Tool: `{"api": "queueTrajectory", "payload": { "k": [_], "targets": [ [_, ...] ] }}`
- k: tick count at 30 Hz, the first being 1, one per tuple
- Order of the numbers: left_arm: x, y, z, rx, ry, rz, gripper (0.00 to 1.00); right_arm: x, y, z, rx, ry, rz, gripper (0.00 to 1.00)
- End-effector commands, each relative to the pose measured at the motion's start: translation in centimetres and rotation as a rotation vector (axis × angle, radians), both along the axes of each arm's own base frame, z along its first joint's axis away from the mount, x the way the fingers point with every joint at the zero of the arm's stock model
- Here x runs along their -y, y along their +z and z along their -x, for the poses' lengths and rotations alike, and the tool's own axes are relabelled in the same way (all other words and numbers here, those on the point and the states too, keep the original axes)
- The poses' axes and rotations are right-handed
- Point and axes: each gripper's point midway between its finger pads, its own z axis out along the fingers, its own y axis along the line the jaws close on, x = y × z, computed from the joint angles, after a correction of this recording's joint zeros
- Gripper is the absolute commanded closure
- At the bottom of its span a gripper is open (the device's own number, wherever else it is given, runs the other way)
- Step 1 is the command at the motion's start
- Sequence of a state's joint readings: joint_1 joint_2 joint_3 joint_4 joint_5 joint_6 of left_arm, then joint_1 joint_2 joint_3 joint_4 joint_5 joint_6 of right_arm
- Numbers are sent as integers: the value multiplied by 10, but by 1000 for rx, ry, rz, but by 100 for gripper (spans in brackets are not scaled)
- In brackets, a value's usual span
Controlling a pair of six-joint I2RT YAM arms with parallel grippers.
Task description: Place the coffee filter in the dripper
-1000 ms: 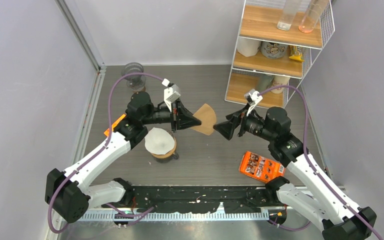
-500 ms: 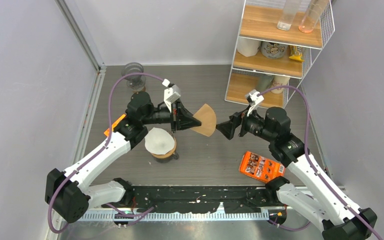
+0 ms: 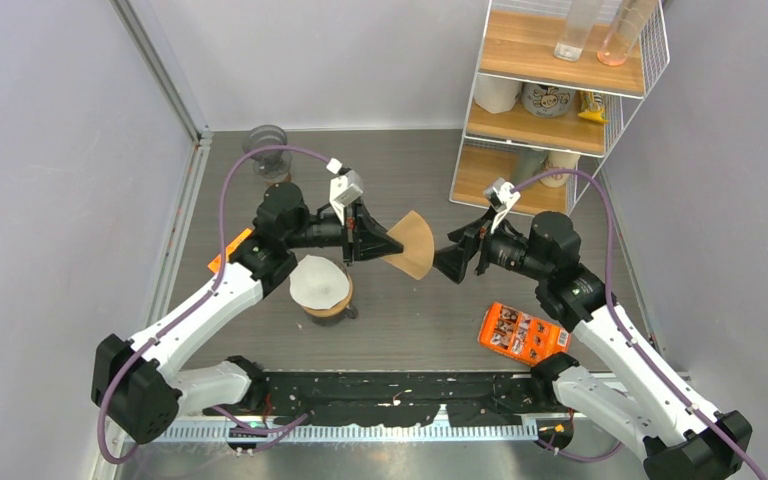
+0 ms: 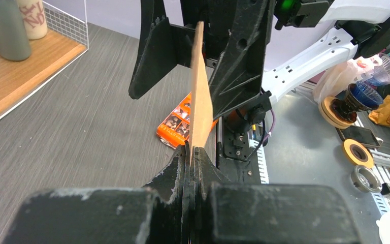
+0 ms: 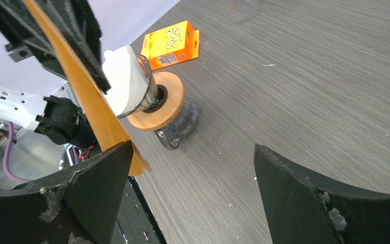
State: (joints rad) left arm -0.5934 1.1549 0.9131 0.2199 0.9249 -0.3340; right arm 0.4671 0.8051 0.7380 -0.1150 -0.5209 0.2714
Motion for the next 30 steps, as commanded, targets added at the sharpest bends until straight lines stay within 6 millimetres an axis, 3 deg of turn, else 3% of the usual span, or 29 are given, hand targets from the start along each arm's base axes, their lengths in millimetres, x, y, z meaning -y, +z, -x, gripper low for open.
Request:
{"api": "queueTrajectory", "payload": {
  "k": [1, 17, 30],
  "targets": [
    [1, 20, -1, 53, -16, 38, 100, -8, 34, 10, 110, 81, -69, 5],
    [5, 19, 11, 32, -120, 43, 100, -27, 51, 6, 131, 187, -128, 1],
    [9, 20, 12, 15, -163, 47, 100, -46, 49, 26, 124, 373, -138, 30]
  ]
}}
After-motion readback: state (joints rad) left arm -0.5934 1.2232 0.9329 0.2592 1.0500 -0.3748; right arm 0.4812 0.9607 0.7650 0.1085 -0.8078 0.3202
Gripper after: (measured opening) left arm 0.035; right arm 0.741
